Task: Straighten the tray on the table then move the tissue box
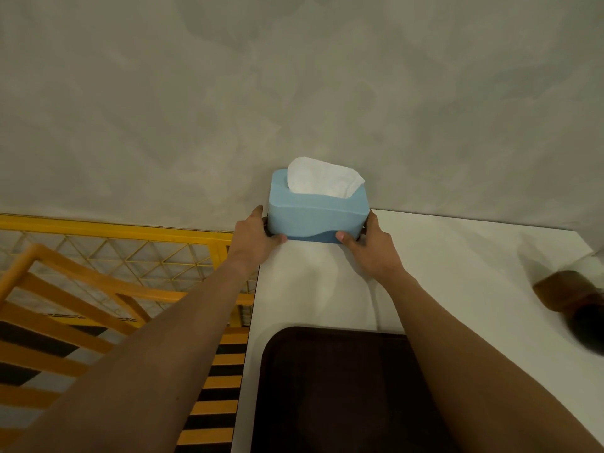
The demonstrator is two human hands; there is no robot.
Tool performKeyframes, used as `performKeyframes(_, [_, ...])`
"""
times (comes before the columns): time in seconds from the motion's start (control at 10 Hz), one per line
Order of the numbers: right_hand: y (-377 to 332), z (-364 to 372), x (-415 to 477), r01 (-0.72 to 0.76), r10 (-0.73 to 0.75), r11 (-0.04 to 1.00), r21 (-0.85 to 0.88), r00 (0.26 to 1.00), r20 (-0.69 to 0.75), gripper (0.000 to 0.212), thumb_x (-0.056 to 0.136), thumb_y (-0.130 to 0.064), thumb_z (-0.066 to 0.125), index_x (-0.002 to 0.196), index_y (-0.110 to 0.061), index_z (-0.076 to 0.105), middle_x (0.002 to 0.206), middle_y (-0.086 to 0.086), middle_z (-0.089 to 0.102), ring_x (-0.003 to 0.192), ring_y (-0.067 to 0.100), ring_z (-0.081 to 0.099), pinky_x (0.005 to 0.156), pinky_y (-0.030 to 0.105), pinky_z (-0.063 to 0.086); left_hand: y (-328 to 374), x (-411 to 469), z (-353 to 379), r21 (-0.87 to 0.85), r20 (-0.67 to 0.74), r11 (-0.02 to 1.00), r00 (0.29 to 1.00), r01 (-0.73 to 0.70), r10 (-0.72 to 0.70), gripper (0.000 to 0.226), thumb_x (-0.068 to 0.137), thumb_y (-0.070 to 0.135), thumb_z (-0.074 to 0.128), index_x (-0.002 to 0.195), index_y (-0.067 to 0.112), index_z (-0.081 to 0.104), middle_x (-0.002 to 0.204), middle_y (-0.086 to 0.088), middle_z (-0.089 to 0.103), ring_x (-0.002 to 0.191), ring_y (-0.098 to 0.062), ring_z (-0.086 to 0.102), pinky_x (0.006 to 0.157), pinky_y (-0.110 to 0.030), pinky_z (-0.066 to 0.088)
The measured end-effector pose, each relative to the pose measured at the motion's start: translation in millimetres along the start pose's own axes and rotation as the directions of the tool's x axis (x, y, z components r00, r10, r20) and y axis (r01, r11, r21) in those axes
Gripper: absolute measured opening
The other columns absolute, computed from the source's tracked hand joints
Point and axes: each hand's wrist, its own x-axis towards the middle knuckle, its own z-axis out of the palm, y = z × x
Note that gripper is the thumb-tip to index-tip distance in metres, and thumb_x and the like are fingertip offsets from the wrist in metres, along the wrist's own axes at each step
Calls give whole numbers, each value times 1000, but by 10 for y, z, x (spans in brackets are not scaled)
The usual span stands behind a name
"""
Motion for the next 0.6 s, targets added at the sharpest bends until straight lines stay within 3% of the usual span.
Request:
performKeyframes(0.4, [-124, -63, -59, -23, 22, 1000, 13, 998, 59, 83, 92, -49, 69, 156, -20, 24, 138, 5, 58, 122, 29, 57, 85, 28, 41, -43, 15, 47, -13, 19, 1000, 1000, 5, -4, 66, 84, 25, 79, 136, 5, 43, 132, -15, 65, 118, -36, 62, 92, -39, 51])
performKeyframes(0.5, [-168, -147, -45, -31, 30, 999, 8, 996, 80, 90, 89, -49, 73, 157, -20, 22, 144, 6, 54, 129, 31, 53, 89, 29, 40, -18, 49, 7, -27, 98, 999, 995, 38, -35, 102, 84, 26, 79, 158, 8, 11, 144, -15, 55, 131, -38, 52, 102, -41, 44])
performKeyframes(0.6, [-210, -253, -142, -86, 93, 994, -62, 990, 107, 114, 81, -58, 78, 162, -20, 7, 158, 7, 40, 140, 32, 43, 103, 38, 40, 13, 1, -77, -38, 178, 994, 980, 101, -93, 125, 79, 32, 84, 159, 13, -10, 160, -15, 33, 144, -35, 36, 111, -42, 35])
